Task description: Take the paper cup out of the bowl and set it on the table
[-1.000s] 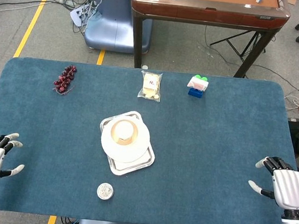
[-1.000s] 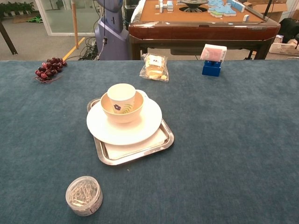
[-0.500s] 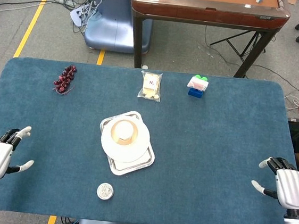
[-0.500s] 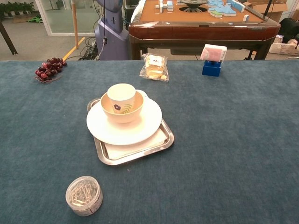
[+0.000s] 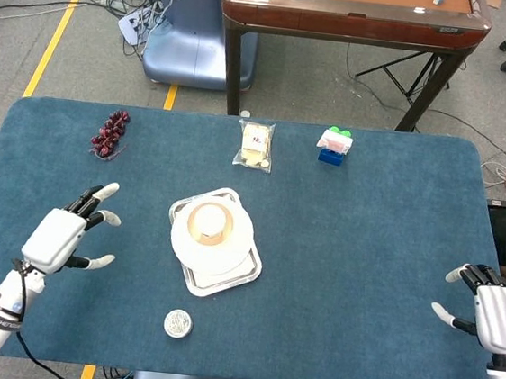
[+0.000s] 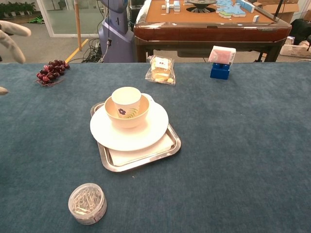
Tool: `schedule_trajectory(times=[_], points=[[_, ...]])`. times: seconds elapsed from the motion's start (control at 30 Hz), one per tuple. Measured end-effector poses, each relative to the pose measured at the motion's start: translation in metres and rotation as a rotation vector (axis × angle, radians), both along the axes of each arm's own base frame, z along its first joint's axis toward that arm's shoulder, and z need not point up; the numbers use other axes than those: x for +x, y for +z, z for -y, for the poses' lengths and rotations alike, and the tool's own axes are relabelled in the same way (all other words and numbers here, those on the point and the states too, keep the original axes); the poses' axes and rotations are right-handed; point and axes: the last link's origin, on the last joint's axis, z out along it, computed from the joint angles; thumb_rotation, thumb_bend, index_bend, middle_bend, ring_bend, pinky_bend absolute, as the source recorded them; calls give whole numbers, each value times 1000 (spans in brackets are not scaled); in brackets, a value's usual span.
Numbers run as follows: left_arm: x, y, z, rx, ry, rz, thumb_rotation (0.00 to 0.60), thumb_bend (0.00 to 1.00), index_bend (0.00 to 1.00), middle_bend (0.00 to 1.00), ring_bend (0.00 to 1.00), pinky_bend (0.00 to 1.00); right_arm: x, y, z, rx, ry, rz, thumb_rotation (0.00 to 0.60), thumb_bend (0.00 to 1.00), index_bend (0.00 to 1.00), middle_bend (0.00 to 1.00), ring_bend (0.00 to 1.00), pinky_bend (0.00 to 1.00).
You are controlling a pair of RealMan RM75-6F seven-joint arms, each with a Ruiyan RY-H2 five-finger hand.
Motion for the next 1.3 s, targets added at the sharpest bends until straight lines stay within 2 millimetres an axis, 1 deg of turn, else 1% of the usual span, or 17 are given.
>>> schedule_trajectory(times=[0.1,0.27,0.43,0.67,0.87,1.0,1.3], points=[[13,-11,-12,-31,-17,7,600,124,415,1,0,224,0,0,1,-3,-5,-4,600,13,484,429,309,446],[31,-32,-29,-63,-39,-16,600,125,420,0,0,214,-1,5,2,-13,-7,-6,600,14,484,429,309,446],[42,-52,-43,-96,-40,-47,600,123,410,0,0,212,-2,14,2,-38,-18,-8,600,14,484,429,309,446],[55,-81,-59,-129,-31,-35,600,123,405,0,0,212,-5,29,0,-84,-42,-8,600,14,484,429,309,446],[65,-96,-66,-146,-42,-32,600,123,406,0,0,212,-8,37,-1,-107,-70,-14,600,14,484,429,309,446],[70,-101,-67,-155,-57,-44,600,123,413,0,0,212,-11,41,-1,-116,-94,-21,600,14,484,429,309,446],[84,-116,-75,-147,-99,-81,600,123,445,0,0,201,-13,42,0,-110,-111,-18,600,14,484,429,309,446]])
